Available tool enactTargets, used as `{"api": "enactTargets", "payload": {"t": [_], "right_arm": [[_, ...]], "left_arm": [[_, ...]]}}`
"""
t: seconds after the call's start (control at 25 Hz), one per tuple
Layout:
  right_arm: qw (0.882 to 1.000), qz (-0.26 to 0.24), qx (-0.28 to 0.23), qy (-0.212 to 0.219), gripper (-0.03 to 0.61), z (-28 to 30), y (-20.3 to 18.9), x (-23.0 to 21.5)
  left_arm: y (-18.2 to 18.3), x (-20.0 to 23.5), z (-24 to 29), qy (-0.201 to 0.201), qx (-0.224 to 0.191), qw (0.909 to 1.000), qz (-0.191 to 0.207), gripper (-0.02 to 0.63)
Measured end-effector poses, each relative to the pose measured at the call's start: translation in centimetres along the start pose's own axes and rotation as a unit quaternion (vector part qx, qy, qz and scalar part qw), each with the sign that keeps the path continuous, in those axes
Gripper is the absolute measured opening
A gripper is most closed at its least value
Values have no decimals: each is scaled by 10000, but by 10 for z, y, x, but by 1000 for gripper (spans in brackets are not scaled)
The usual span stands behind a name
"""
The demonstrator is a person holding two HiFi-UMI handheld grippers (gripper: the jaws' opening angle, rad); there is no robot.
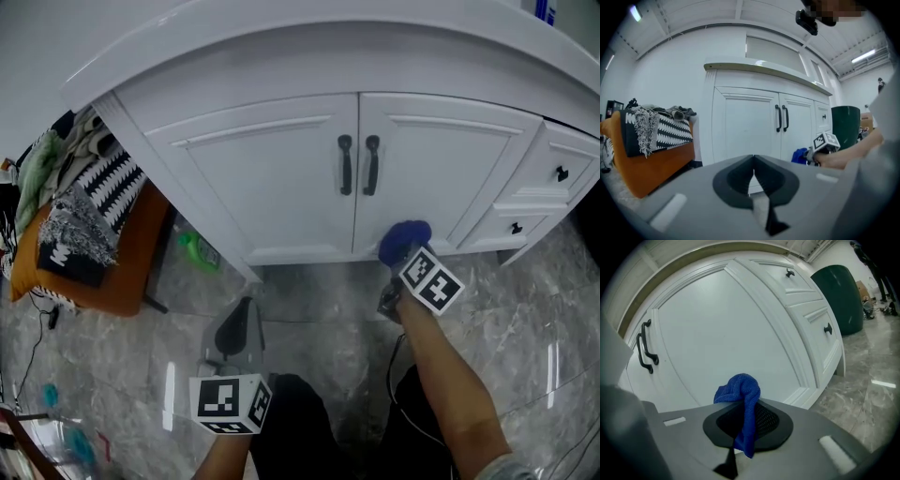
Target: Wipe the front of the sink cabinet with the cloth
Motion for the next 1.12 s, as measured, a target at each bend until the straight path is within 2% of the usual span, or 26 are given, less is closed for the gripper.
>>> {"api": "enactTargets", "payload": {"t": [0.24, 0.4, 0.52, 0.8, 0.96, 1.12], "right_arm": [[9988, -144, 300, 369, 29, 7, -34, 47], [9997, 93, 119, 179, 29, 6, -46, 61], [9999, 85, -14, 131, 31, 6, -53, 68], [9951, -306, 503, 800, 31, 22, -94, 135], [9858, -611, 862, 1304, 31, 30, -117, 175], [9783, -582, 1186, 1598, 31, 38, -136, 210]], "left_arm": [[-8, 23, -10, 153, 12, 9998, -100, 11], [-13, 42, -19, 273, -1, 9994, -201, 11], [-21, 58, -26, 379, 37, 9989, -272, 11], [-33, 89, -42, 644, 116, 9974, -313, 11], [-32, 111, -54, 846, 104, 9958, -338, 11], [-35, 130, -66, 1017, 106, 9942, -343, 11]]}}
Point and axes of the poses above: the fingertips, and each gripper's own axes: z forward along the fingers, x to its left, y out of its top, the point moved 6 cm from there along -z, backward along the fingers, and after that the axes turned 6 degrees about y, right-handed, at the moved point
